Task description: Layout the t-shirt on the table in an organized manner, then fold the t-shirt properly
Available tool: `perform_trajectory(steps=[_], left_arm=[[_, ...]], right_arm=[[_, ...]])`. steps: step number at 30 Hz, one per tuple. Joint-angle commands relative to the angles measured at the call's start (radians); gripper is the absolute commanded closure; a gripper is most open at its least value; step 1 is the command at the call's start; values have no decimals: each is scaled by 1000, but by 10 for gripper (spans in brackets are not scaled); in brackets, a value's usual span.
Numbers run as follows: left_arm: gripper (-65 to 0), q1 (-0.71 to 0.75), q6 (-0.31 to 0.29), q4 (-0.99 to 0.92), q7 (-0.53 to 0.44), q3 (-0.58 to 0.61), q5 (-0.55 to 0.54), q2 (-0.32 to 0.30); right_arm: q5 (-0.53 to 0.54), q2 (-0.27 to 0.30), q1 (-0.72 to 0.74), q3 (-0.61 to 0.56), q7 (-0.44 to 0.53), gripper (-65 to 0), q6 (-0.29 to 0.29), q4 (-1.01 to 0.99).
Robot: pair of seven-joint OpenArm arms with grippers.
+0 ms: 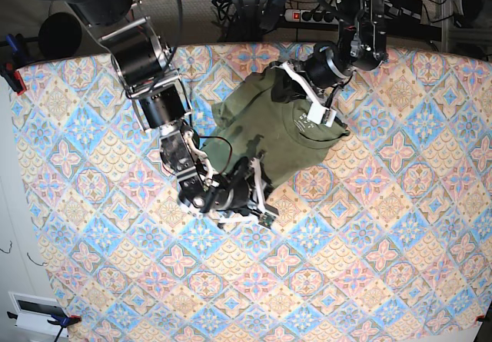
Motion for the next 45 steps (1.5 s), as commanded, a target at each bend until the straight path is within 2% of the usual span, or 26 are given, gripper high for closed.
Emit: perform_trajectory(steps=[1, 6, 10, 15, 20, 26, 29, 31, 37, 39, 45], left_arm=[[0, -4, -7, 10, -25, 11, -16, 2], [0, -23, -4, -39, -30, 50, 4, 2], [0, -58, -4, -123, -32, 77, 3, 2], [0, -66, 1, -128, -64, 82, 7, 2], [0, -66, 2, -129, -64, 79, 58, -3], [0, -66, 2, -128, -62, 79, 153, -4], [0, -81, 1, -128, -61, 82, 194, -24], [0, -102, 1, -129, -61, 82, 196, -50], [0, -150, 1, -132, -59, 82, 204, -107], [0, -181, 1, -143, -59, 82, 204, -127], [0, -257, -1, -223, -59, 85, 204, -146]], right_arm=[[-19, 0, 50, 4, 22, -86, -5, 7], [-114, -18, 58, 4, 62, -87, -5, -16], [-214, -21, 58, -6, 104, -86, -5, -107], [-217, -21, 58, -117, 122, -86, -5, -157], [-217, -7, 53, -140, 90, -86, -5, -154], [-217, 100, 44, -143, 18, -86, -5, -4], [-217, 112, -19, -141, -27, -86, -5, 79], [-217, 117, -53, -137, -54, -86, -5, 120], [-215, 214, -110, -138, -96, -86, -5, 258], [-215, 227, -150, -137, -119, -86, -5, 297], [-215, 293, -219, -135, -177, -86, -5, 446]])
